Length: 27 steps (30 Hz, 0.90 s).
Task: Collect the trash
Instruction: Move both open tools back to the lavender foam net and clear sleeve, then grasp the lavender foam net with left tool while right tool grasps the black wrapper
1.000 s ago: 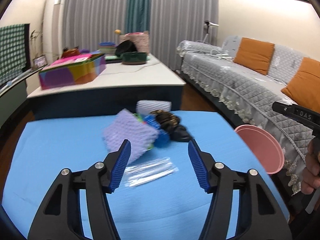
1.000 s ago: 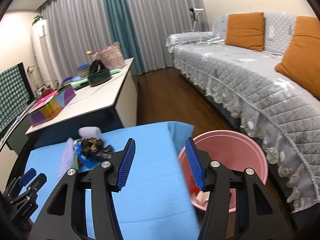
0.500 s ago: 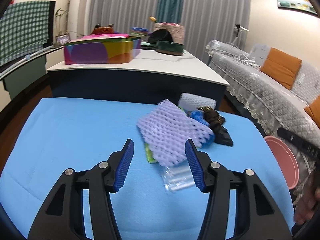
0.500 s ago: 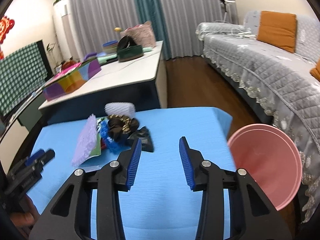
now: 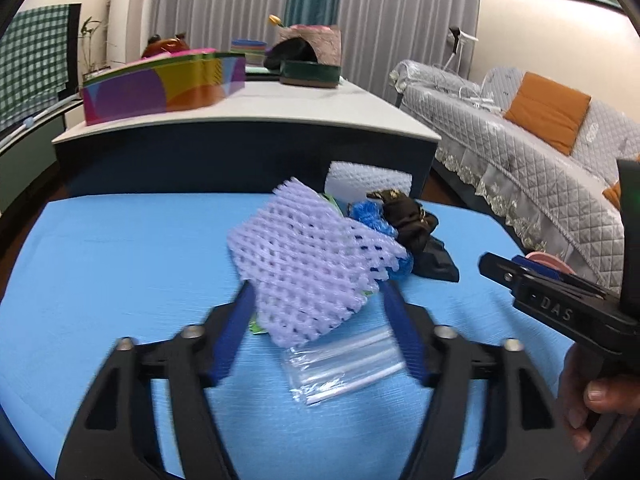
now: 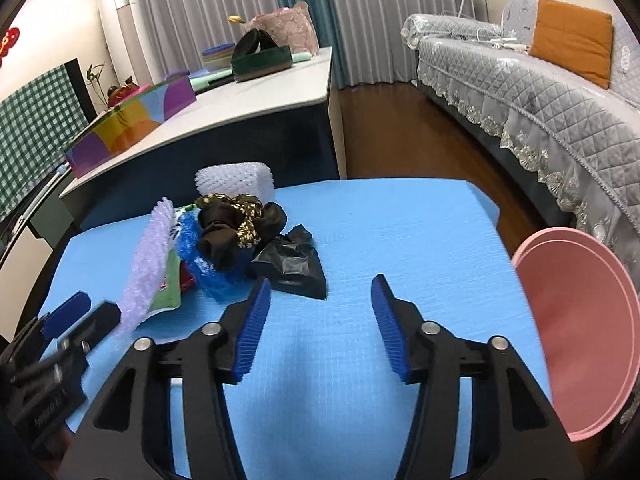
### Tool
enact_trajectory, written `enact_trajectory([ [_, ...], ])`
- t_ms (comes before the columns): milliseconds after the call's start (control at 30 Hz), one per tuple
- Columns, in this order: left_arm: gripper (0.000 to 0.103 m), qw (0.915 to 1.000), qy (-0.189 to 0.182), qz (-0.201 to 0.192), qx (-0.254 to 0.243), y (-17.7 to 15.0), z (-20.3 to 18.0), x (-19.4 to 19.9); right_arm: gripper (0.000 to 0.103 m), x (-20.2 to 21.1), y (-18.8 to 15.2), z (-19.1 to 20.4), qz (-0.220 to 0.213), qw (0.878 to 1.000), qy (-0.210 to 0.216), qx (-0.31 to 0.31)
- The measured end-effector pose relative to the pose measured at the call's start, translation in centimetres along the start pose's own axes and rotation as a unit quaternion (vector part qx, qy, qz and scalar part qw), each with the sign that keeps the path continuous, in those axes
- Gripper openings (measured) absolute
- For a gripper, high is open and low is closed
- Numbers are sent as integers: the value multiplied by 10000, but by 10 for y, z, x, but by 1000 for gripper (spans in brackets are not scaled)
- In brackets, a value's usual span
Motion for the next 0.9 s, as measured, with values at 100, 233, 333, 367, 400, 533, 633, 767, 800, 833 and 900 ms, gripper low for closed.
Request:
enact_trajectory([
  [100, 74, 9998, 45, 180, -36, -1, -1, -14, 59, -11, 6, 2, 34, 10000, 19, 51],
  [233, 73, 9994, 101, 303, 108, -2, 4, -27, 61, -28, 11, 5, 154, 9998, 51, 99],
  [333, 69, 9990, 88, 356, 269, -1, 10, -31, 63, -43, 12, 9, 350, 9992, 103, 170],
  [367, 64, 9989, 83, 349, 286, 0, 11, -31, 64, -48, 11, 11, 415, 9988, 133, 205],
  [400, 61, 9989, 84, 357, 299, 0, 11, -32, 64, -52, 12, 14, 501, 9984, 161, 223],
  [533, 47, 9987, 69, 380, 347, -1, 13, -33, 65, -59, 13, 21, 664, 9970, 233, 325],
  [633, 40, 9986, 48, 383, 355, -1, 12, -32, 59, -58, 11, 26, 654, 9966, 117, 486],
  [767, 26, 9985, 70, 414, 353, -1, 13, -33, 28, -56, 7, 26, 642, 9965, 122, 513],
  [800, 23, 9985, 78, 415, 359, -1, 14, -33, 21, -55, 6, 25, 645, 9965, 158, 500],
  [833, 21, 9984, 98, 419, 362, -1, 15, -32, 18, -53, 6, 24, 649, 9965, 189, 492],
  [900, 19, 9984, 119, 397, 386, -1, 16, -29, 14, -48, 3, 23, 596, 9968, 188, 495],
])
Point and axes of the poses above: each gripper's, at about its wrist camera, not at the fingertips, and x roughly against the way its jaws point, z to its left, y to its top, the point moved 1 cm from there along -x, roughly the way its jaws point, and after that the axes turned 7 degrees about -y, right-handed, at the moved point
